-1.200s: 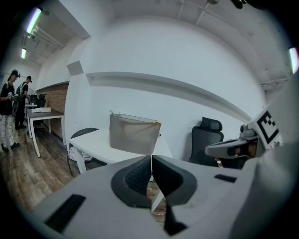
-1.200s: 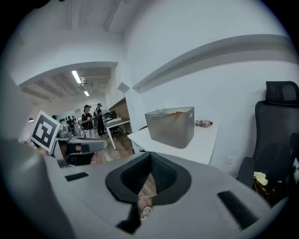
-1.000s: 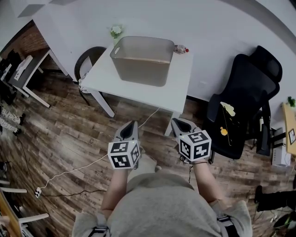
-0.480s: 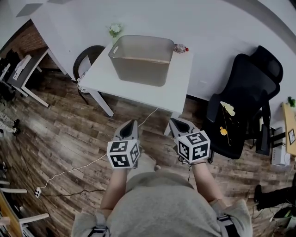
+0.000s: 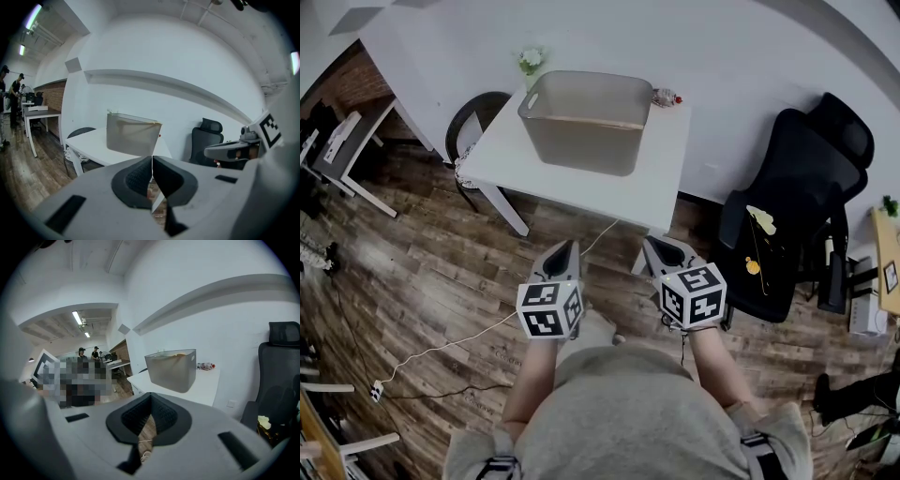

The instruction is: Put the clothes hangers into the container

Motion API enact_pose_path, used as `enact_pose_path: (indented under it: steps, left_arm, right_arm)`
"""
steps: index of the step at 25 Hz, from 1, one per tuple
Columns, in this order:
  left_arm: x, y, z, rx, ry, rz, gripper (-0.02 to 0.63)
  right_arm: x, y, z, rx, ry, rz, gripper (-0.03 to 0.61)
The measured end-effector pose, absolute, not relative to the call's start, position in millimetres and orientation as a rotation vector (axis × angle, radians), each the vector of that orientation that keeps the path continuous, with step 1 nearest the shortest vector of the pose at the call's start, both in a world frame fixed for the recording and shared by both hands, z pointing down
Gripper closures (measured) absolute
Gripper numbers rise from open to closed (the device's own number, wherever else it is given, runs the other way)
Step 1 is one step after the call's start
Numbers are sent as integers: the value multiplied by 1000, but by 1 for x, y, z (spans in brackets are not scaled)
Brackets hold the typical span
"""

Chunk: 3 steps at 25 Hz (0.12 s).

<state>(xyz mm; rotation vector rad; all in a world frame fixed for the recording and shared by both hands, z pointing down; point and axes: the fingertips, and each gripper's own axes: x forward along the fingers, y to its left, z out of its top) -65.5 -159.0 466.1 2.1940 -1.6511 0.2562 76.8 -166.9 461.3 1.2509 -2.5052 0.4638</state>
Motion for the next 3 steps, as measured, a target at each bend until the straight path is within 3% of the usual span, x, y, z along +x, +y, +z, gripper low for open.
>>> enact_pose_path:
  steps: [3]
  left_arm:
    - [-62, -159, 467, 2198, -1646, 257, 606]
  right_arm:
    - [79, -167, 462, 1253, -2506, 461, 578]
